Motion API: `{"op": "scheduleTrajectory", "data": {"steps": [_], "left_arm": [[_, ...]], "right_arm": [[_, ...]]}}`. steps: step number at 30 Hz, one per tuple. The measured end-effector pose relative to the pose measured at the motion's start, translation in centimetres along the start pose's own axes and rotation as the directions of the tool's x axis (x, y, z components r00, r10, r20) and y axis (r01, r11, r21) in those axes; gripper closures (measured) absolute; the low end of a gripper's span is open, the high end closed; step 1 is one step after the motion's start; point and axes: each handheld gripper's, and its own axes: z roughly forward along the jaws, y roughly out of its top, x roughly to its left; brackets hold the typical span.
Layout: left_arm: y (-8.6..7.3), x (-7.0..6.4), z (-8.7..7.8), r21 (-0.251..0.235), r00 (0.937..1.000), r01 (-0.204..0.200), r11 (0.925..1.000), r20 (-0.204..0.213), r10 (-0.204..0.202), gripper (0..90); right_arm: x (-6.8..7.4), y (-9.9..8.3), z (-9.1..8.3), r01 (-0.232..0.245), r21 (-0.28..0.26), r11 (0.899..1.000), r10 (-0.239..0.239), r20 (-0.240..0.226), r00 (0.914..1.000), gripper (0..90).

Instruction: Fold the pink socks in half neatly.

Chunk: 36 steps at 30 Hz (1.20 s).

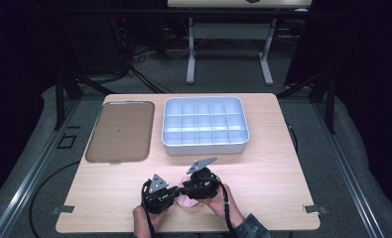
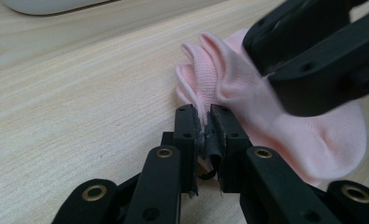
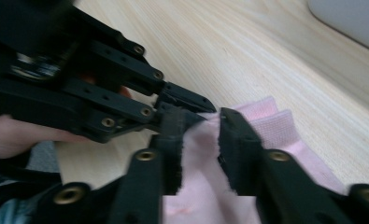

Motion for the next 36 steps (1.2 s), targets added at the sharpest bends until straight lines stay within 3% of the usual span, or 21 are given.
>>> {"op": "scheduleTrajectory", "data": {"steps": [3, 5, 7, 8, 14, 24, 30, 36], "left_arm": [[0.0, 0.0, 0.0, -0.002, 1.0, 0.0, 1.0, -0.001, 0.0, 81.1], [0.0, -0.1, 0.0, -0.003, 1.0, -0.005, 1.0, -0.005, 0.005, 81.1], [0.0, -0.1, 0.0, -0.001, 1.0, -0.007, 1.0, -0.007, 0.007, 81.1], [0.0, -0.1, 0.0, -0.002, 1.0, -0.006, 1.0, -0.006, 0.006, 81.1], [0.0, -0.1, 0.0, 0.0, 0.9999, -0.012, 0.9999, -0.01, 0.012, 81.1], [0.1, -0.3, 0.1, 0.0, 0.9995, -0.026, 0.9997, -0.015, 0.026, 81.2], [0.1, -0.3, 0.1, 0.001, 0.9995, -0.028, 0.9996, -0.016, 0.028, 81.2], [-0.1, 0.1, -0.4, -0.036, 0.9999, 0.014, 0.9993, 0.009, -0.013, 77.7]], "right_arm": [[-0.7, -0.3, -2.4, -0.006, -0.07, 0.998, 0.007, 0.008, 0.9999, 61.4], [-1.4, -1.1, -3.6, -0.022, -0.095, 0.995, 0.028, 0.068, 0.9973, 62.5], [-2.2, -2.0, -3.9, -0.032, -0.057, 0.998, 0.04, 0.133, 0.9904, 64.9], [-2.4, -2.6, -3.7, -0.044, -0.049, 0.998, 0.051, 0.142, 0.9886, 65.8], [-2.5, -4.4, -1.5, -0.047, 0.027, 0.999, 0.042, 0.152, 0.9875, 77.7], [-2.0, -4.2, -0.3, -0.018, 0.027, 0.999, 0.015, 0.117, 0.993, 81.2], [-1.7, -4.1, 0.3, 0.021, 0.044, 0.999, -0.025, 0.11, 0.9936, 81.7], [-1.4, -4.1, 0.4, 0.051, 0.054, 0.997, -0.057, 0.133, 0.9895, 81.5]]}}
